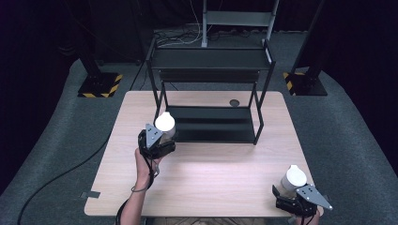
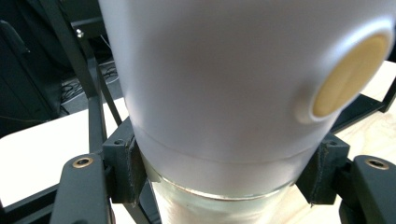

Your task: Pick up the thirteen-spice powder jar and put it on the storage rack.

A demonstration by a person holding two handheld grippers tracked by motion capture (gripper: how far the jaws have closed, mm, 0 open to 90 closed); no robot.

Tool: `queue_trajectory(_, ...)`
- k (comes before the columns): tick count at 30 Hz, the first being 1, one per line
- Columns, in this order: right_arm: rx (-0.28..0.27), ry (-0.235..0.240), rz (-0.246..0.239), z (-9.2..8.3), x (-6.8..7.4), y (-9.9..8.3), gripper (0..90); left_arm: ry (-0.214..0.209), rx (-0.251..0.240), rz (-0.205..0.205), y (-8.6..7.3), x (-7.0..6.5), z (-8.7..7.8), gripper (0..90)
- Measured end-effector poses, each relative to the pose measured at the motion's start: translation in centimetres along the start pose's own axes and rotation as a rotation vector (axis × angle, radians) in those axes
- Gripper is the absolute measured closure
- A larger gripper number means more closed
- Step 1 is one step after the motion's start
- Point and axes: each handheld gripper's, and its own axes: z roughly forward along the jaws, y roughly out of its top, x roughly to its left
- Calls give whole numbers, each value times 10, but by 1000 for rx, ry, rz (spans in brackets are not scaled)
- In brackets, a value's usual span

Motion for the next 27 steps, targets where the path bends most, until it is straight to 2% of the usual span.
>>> queue_trajectory(7, 0, 0, 0, 0, 0, 0, 8, -3, -7, 15, 10, 3, 4, 302)
queue_trajectory(27, 1, 3, -2, 0, 0, 0, 8, -27, -17, 26, 27, 8, 15, 302)
